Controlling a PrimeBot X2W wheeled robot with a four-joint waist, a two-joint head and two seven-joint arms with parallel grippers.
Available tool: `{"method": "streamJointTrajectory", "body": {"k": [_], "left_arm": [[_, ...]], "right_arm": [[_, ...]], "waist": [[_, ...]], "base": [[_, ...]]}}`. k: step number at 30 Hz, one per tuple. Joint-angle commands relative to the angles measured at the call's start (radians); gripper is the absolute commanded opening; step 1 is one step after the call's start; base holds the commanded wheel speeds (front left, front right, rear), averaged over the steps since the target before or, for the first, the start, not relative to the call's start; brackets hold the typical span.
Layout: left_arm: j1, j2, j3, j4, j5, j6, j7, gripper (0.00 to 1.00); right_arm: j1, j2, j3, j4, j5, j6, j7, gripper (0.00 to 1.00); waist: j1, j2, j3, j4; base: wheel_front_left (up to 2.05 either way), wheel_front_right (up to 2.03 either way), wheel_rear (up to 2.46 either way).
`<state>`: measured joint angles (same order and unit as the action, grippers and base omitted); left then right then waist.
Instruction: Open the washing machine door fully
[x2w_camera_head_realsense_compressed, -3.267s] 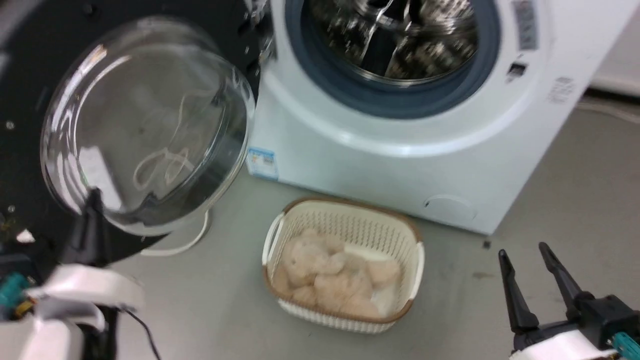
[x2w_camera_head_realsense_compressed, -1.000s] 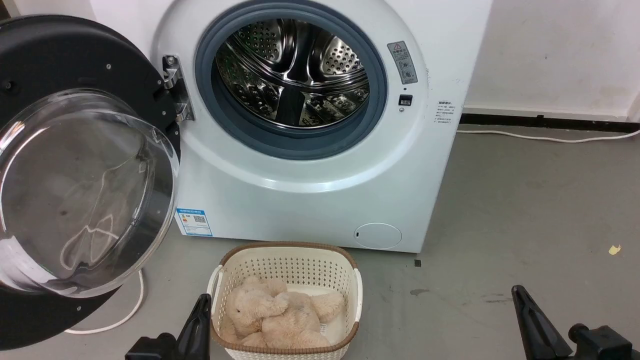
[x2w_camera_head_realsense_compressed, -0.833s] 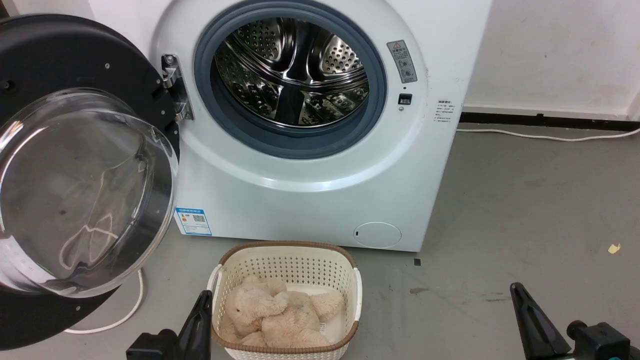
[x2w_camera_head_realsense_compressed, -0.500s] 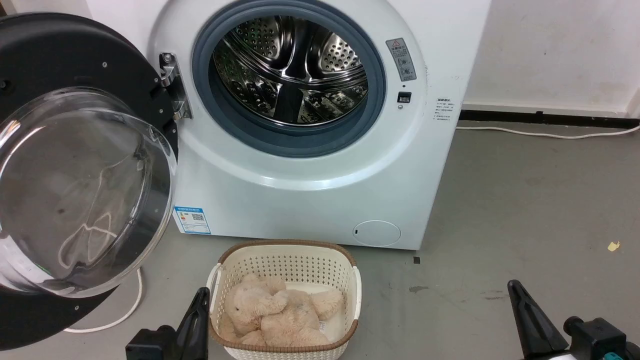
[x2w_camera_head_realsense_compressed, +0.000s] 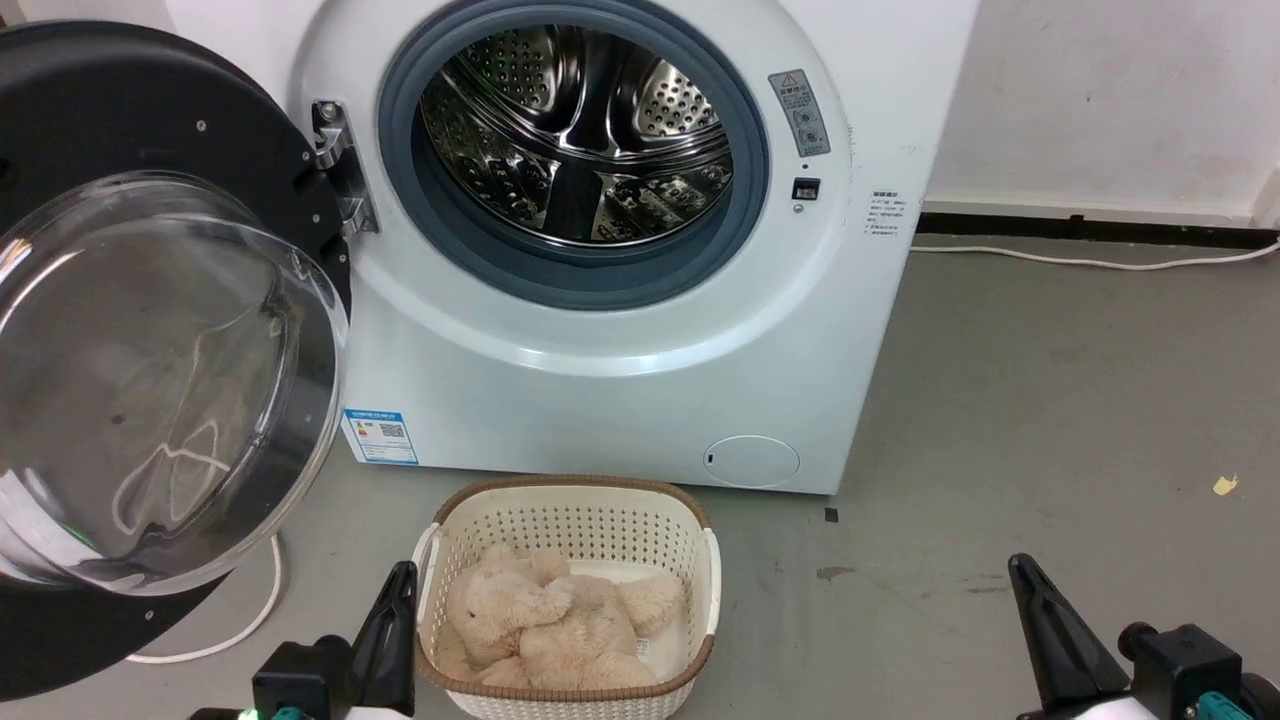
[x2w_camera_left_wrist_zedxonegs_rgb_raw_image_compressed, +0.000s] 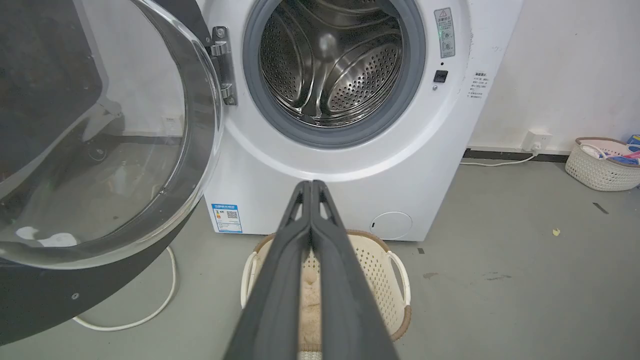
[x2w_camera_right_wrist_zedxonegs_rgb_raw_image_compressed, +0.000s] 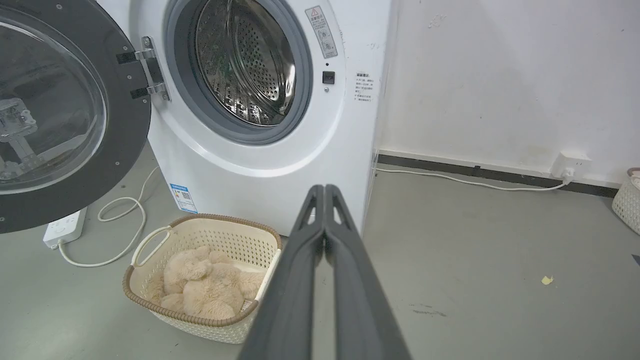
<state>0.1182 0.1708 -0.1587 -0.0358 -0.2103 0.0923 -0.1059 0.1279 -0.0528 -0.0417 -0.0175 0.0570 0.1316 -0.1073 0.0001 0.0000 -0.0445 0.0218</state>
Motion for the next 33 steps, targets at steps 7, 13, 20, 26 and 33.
{"method": "streamJointTrajectory", "body": {"k": [7, 13, 20, 26, 33], "left_arm": [[-0.025, -0.015, 0.019, 0.004, 0.029, -0.013, 0.011, 0.00], [-0.033, -0.024, 0.031, 0.007, 0.044, -0.020, 0.019, 0.00], [-0.042, -0.034, 0.044, 0.010, 0.062, -0.028, 0.028, 0.00], [-0.050, -0.043, 0.056, 0.013, 0.077, -0.034, 0.036, 0.00], [-0.059, -0.053, 0.070, 0.016, 0.095, -0.042, 0.046, 0.00]], "right_arm": [[-0.029, 0.001, 0.006, 0.003, -0.013, 0.000, 0.011, 0.00], [-0.038, 0.001, 0.009, 0.004, -0.016, 0.000, 0.019, 0.00], [-0.047, 0.001, 0.013, 0.006, -0.021, -0.001, 0.029, 0.00], [-0.056, 0.002, 0.016, 0.007, -0.025, -0.001, 0.037, 0.00], [-0.065, 0.002, 0.019, 0.008, -0.029, -0.001, 0.046, 0.00]], "waist": [[0.0000, 0.0000, 0.004, -0.002], [0.0000, 0.0000, 0.007, -0.004], [0.0000, 0.0000, 0.011, -0.006], [0.0000, 0.0000, 0.015, -0.007], [0.0000, 0.0000, 0.019, -0.009]], "base": [[0.00, 0.00, 0.00], [0.00, 0.00, 0.00], [0.00, 0.00, 0.00], [0.00, 0.00, 0.00], [0.00, 0.00, 0.00]]}}
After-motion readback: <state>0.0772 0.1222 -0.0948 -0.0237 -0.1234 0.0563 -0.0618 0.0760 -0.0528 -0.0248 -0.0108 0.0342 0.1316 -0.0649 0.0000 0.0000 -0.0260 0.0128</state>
